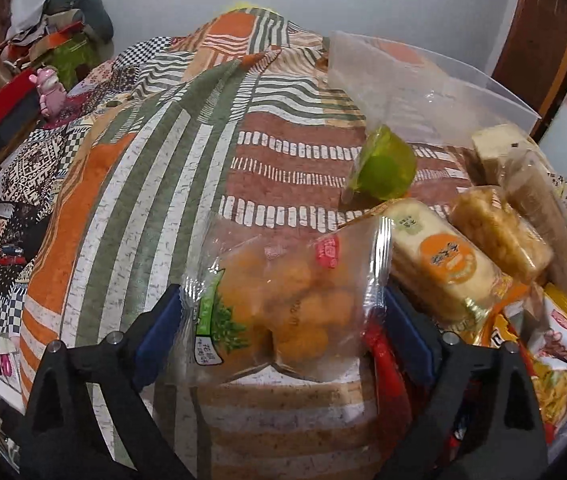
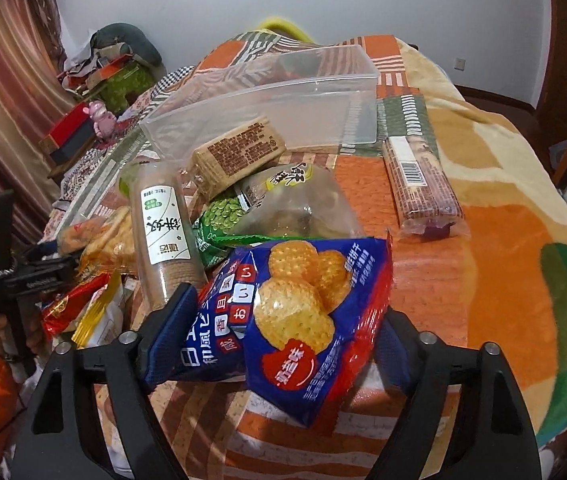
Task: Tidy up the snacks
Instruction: 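Grasp the blue rice-cracker bag with the right tool while the left tool grasps the clear bag of orange snacks, then carry both bags into the clear plastic box and open both tools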
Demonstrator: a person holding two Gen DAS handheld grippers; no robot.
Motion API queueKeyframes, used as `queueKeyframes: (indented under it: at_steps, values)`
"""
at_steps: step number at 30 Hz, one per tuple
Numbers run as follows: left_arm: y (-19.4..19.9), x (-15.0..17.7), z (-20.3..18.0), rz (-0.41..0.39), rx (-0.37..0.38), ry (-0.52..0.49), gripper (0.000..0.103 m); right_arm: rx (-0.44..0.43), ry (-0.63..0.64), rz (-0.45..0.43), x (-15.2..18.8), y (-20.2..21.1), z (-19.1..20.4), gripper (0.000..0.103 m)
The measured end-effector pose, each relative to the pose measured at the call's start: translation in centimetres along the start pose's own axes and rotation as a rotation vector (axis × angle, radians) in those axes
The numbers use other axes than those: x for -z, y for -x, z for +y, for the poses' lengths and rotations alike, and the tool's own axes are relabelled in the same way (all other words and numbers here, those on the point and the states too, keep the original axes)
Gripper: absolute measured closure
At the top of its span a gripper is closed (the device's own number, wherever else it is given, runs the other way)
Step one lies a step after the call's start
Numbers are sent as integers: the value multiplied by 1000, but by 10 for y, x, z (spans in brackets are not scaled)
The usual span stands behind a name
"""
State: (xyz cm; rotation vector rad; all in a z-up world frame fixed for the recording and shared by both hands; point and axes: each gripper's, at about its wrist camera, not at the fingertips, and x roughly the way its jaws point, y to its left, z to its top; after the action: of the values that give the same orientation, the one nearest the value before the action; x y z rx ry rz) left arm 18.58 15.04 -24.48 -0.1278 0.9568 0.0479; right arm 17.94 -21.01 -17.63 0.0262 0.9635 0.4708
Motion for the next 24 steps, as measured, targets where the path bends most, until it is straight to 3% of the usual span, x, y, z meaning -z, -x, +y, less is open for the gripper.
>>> queueKeyframes:
  at_steps: [2, 8, 15, 24]
  values:
    - [1, -1, 0, -4, -5, -7, 17, -6, -3, 3, 0, 0, -1, 39]
    - [13, 1, -4, -29, -31, -31, 31, -1, -1, -23, 0, 6, 0, 48]
    - [38, -4, -2, -84, -30, -15, 34, -7, -13, -76, -6, 24, -5, 54]
    - [79, -39, -18, -200, 5, -14, 34, 16, 19, -221, -34, 55, -6, 54]
